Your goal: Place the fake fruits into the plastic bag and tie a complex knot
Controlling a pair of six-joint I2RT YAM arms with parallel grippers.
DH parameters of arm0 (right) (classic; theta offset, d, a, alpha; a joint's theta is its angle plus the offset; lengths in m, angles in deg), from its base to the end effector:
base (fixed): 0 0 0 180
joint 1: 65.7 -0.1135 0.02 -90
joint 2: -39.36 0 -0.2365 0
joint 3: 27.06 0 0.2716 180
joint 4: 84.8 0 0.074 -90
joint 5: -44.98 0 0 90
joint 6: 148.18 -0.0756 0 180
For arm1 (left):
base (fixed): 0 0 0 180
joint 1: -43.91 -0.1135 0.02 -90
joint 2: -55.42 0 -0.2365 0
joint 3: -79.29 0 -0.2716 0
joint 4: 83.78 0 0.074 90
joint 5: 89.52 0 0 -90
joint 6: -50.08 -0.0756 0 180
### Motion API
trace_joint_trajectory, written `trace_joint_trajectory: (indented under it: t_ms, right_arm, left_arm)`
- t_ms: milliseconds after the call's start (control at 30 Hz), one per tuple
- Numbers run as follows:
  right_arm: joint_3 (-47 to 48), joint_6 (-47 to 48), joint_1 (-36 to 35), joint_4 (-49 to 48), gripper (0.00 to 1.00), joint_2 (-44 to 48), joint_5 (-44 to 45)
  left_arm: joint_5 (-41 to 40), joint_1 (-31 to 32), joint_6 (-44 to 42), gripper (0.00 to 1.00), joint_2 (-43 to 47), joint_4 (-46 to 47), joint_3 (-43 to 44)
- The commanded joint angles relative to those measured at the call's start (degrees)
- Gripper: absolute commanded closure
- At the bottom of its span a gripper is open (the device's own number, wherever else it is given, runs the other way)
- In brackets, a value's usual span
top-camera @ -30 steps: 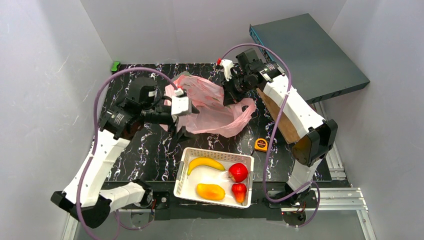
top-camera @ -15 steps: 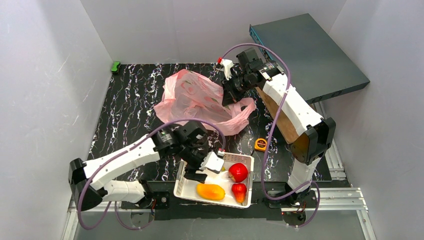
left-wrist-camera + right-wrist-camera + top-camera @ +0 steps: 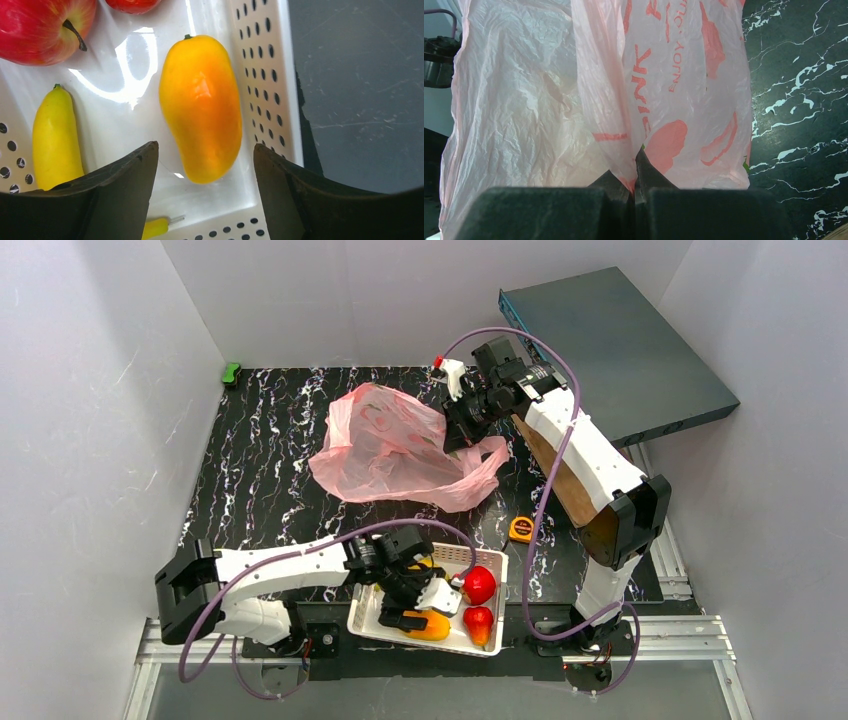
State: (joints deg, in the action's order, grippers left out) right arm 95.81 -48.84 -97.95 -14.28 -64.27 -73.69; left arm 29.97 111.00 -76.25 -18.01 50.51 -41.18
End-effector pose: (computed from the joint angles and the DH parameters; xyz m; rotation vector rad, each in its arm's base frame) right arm 0.3358 0.2548 0.3234 -1.0822 2.2262 0.7895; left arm 0.0774 -0.2788 0.1543 2.1876 1.4868 -0.8595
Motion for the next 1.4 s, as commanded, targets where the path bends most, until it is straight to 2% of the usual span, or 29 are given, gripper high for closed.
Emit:
trace_joint_trajectory:
  t_ms: [0, 133, 233, 333, 400, 467, 600, 733, 867, 1000, 1133, 1200, 1267, 1367]
  right_arm:
    - [0.38, 0.62, 0.26, -0.50, 0.99, 1.14, -0.74]
    - [-0.39, 0.94, 0.33, -0.47, 0.99, 1.46, -0.60]
    - [-0.99, 1.12, 0.45, -0.48, 0.99, 1.83, -0.62]
    - [-1.60, 1.14, 0.65, -0.51, 0.99, 2.18, -0.96]
    - [-2.02, 1.20, 0.70, -0.46, 0.99, 2.33, -1.20]
    - [-2.78, 1.21, 0.78, -0.79, 0.99, 2.68, -1.28]
    - [-4.32, 1.38, 0.86, -1.47, 0.99, 3.60, -1.44]
    - [-6.20, 1.31, 0.87, -2.54, 0.99, 5.08, -2.38]
    - [-7.49, 0.78, 0.87, -3.02, 0.99, 5.78, -3.55]
    - [-7.70, 0.24, 0.84, -2.85, 0.99, 6.16, -5.14]
    - [-6.57, -0.23, 0.88, -2.11, 0.99, 5.99, -8.56]
    - [-6.28, -0.57, 0.88, -2.01, 0.99, 6.07, -10.57]
    - [-6.06, -0.63, 0.87, -1.43, 0.99, 5.99, -13.04]
    - [-6.60, -0.64, 0.56, -1.19, 0.99, 6.15, -14.48]
  left_arm:
    - [-5.12, 1.75, 3.35, 0.31, -1.28, 7.61, -3.03]
    - [-10.66, 1.91, 4.05, 0.37, -3.90, 11.67, -5.41]
    - [-11.89, -0.61, 6.40, 0.54, -5.68, 13.70, -5.85]
    - [-6.92, -7.35, 7.86, 0.74, -6.07, 13.35, -5.12]
    - [-6.14, -9.51, 6.94, 0.88, -5.28, 12.05, -3.94]
    - [-3.49, -10.99, 4.77, 0.93, -2.88, 10.20, -3.06]
    - [3.88, -11.26, 3.37, 0.96, 5.06, 3.72, 1.59]
    - [7.42, -11.32, 8.32, 0.97, 10.44, -3.16, 12.20]
    - [2.87, -15.29, 14.18, 0.98, 12.53, -4.40, 20.50]
    - [-1.61, -22.97, 15.26, 0.97, 7.62, -5.94, 26.79]
    - [-13.66, -25.79, 8.93, 1.00, 3.58, -2.29, 25.67]
    - [-16.21, -28.18, 6.60, 1.00, 2.93, 0.45, 23.46]
    - [-15.09, -31.45, 5.90, 1.00, 3.59, 3.00, 21.21]
    - [-3.49, -37.78, 7.23, 0.98, 6.10, 4.11, 19.60]
